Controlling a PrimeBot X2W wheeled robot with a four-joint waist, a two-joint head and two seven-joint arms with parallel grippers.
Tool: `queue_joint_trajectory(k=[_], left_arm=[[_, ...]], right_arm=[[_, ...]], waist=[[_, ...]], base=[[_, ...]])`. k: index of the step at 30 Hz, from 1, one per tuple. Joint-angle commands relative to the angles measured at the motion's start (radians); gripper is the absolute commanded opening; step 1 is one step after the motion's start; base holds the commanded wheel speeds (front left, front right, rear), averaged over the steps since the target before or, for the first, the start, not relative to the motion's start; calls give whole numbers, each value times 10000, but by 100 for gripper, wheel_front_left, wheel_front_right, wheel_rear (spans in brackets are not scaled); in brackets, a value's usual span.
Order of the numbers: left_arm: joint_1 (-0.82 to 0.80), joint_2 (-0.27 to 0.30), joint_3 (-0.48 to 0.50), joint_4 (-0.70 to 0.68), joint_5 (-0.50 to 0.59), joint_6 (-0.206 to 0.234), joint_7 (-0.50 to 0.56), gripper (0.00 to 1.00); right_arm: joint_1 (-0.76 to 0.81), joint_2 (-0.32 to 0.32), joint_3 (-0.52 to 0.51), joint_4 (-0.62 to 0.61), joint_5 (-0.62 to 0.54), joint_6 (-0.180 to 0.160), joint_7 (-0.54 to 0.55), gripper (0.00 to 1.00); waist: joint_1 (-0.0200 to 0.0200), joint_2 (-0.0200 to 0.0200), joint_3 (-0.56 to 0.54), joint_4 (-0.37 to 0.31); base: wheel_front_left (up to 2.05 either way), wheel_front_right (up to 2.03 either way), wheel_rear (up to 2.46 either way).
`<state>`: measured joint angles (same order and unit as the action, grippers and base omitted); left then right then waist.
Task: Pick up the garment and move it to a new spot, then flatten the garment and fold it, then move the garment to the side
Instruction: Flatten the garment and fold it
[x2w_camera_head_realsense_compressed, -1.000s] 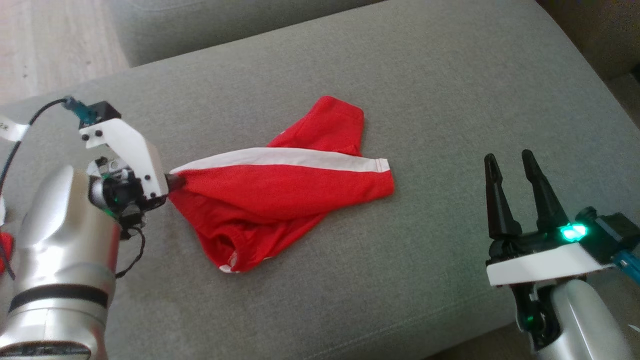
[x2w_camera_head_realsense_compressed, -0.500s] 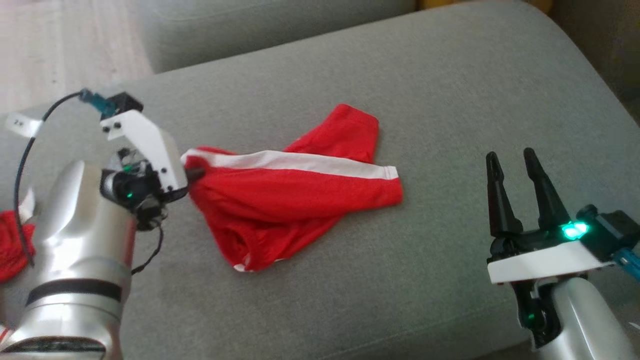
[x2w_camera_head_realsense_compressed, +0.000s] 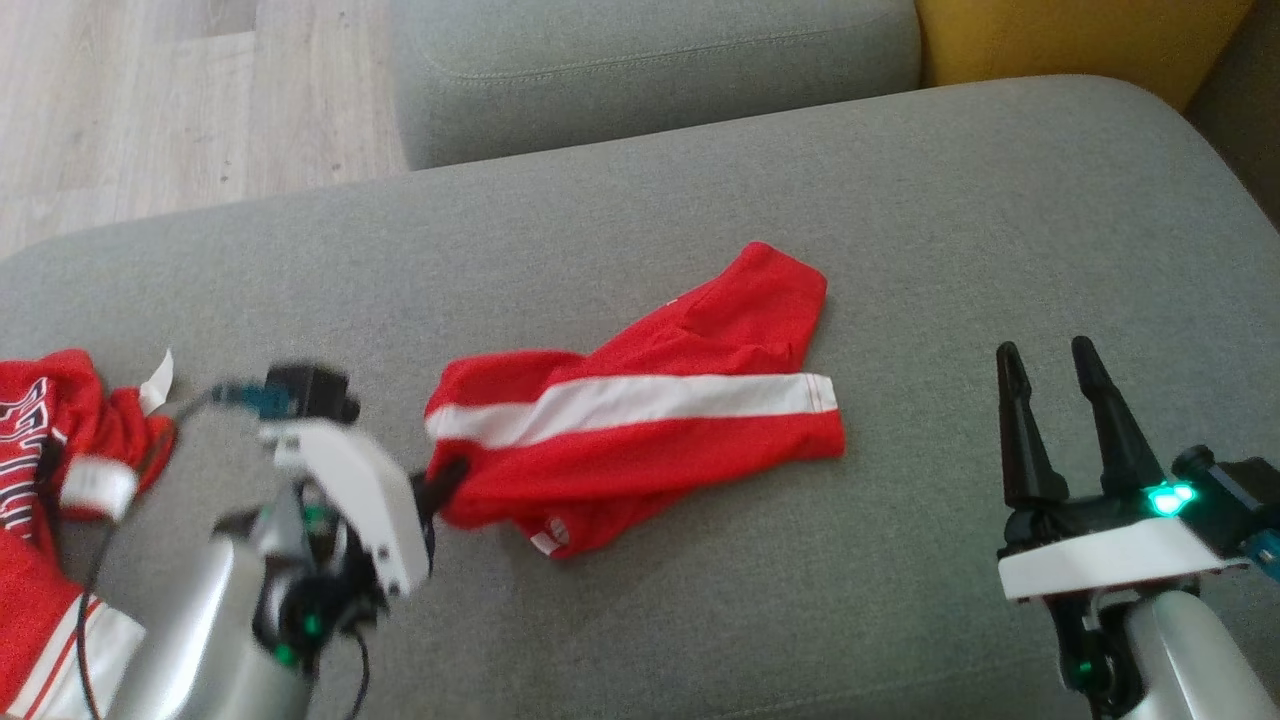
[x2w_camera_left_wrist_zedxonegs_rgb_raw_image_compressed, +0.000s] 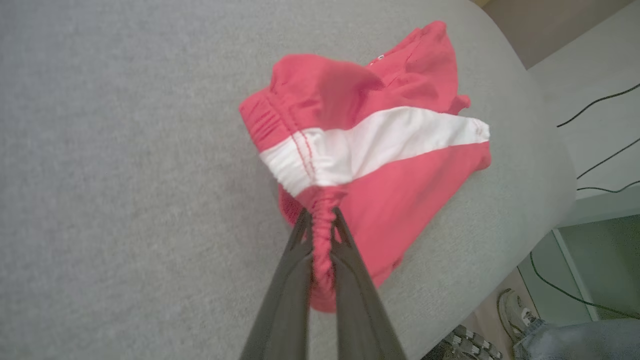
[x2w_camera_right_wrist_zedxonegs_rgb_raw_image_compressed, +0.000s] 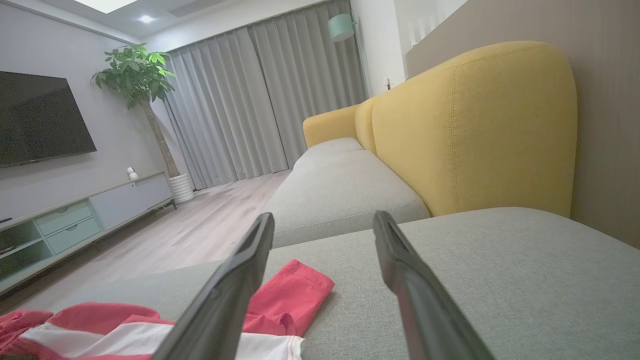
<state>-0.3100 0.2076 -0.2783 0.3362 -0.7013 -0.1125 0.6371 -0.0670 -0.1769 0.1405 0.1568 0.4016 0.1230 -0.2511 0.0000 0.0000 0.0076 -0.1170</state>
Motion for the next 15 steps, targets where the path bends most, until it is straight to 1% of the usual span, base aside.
queue_joint_trajectory(k=[1, 2, 3, 5, 6, 7, 8, 11, 15], left_arm=[[186, 326, 454, -901, 229, 228, -551, 0], [526, 245, 513, -1066, 261, 337, -860, 0], [832, 158, 554, -1157, 324, 445, -1178, 5], [1339, -55, 553, -1169, 392, 542, -1719, 47], [1516, -194, 587, -1101, 345, 577, -1949, 98], [1516, -194, 587, -1101, 345, 577, -1949, 98], [1640, -285, 581, -1008, 340, 577, -2133, 100], [1708, -335, 574, -848, 432, 501, -2611, 100], [1478, 41, 600, -1340, 930, 372, -3386, 100]], right_arm=[[-147, -243, 136, -349, -65, 77, -107, 100], [-149, -256, 139, -359, -59, 77, -107, 100], [-151, -274, 153, -367, -57, 77, -107, 100], [-152, -313, 174, -360, -41, 77, -107, 100], [-153, -332, 185, -344, -31, 77, -107, 100], [-153, -332, 185, -344, -31, 77, -107, 100], [-156, -349, 203, -326, -25, 77, -107, 100], [-163, -392, 254, -296, -31, 77, -107, 100], [-155, -427, 207, -286, 7, 77, -107, 100]], waist=[[0, 0, 3, 18], [0, 0, 10, 21], [0, 0, 12, 22], [0, 0, 9, 33], [0, 0, 4, 44], [0, 0, 4, 44], [0, 0, -4, 52], [0, 0, -50, 90], [0, 0, -119, 136]], base=[[0, 0, 0], [0, 0, 0], [0, 0, 0], [0, 0, 0], [0, 0, 0], [0, 0, 0], [0, 0, 0], [0, 0, 0], [0, 0, 0]])
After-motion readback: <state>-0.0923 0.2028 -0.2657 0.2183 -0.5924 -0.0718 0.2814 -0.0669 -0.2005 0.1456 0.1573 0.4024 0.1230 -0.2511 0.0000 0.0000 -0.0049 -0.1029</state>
